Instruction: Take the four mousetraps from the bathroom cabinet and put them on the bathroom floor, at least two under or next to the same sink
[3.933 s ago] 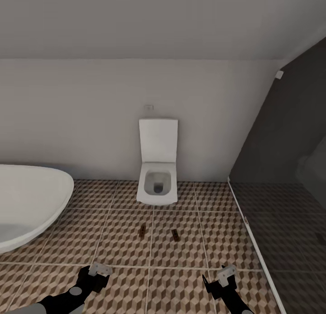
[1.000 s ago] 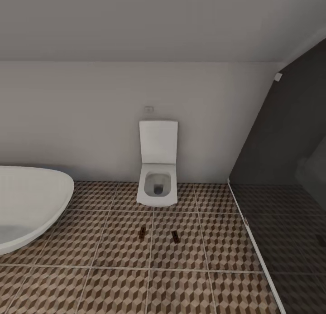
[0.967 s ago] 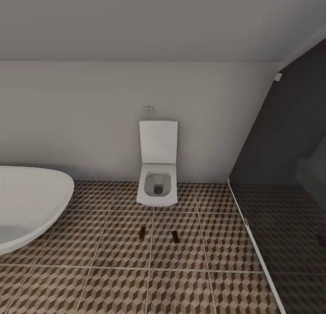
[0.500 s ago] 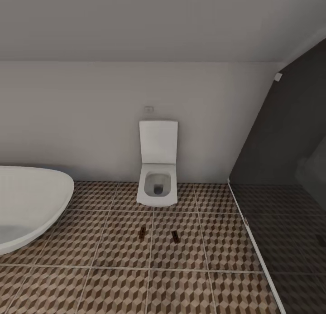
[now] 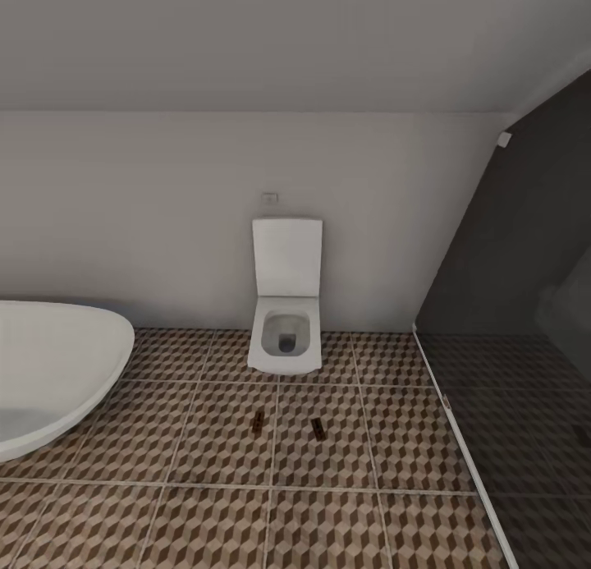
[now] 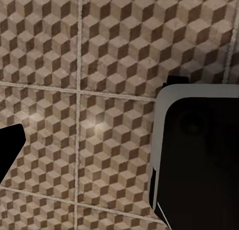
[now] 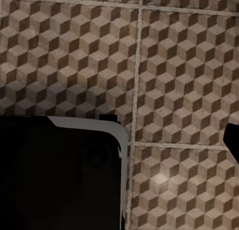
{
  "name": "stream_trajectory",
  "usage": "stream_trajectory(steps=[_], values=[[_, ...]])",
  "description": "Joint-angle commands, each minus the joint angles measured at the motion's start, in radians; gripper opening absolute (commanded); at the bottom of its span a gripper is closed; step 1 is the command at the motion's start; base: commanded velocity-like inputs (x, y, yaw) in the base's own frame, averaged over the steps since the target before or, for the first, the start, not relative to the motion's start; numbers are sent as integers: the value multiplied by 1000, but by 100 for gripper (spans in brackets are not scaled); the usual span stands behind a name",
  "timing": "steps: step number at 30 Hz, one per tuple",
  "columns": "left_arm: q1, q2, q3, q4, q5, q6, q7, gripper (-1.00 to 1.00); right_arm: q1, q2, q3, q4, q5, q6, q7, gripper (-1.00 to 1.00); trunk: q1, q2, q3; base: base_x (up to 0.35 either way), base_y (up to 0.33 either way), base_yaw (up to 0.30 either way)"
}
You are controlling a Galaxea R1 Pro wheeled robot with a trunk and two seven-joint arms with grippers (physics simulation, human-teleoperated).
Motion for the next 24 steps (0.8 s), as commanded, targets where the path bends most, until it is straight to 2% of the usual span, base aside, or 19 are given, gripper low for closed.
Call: stream_trajectory(steps=[1,24], values=[[0,0,-7,-1,1,-2,5,100,0,0,3,1,-3,-3,2,100,0,-2,-2,0,0,0],[0,0,-8,-8,2,-2,4,100,-1,1,5,6,-3,-1,-3,100,0,-2,-2,0,0,0]])
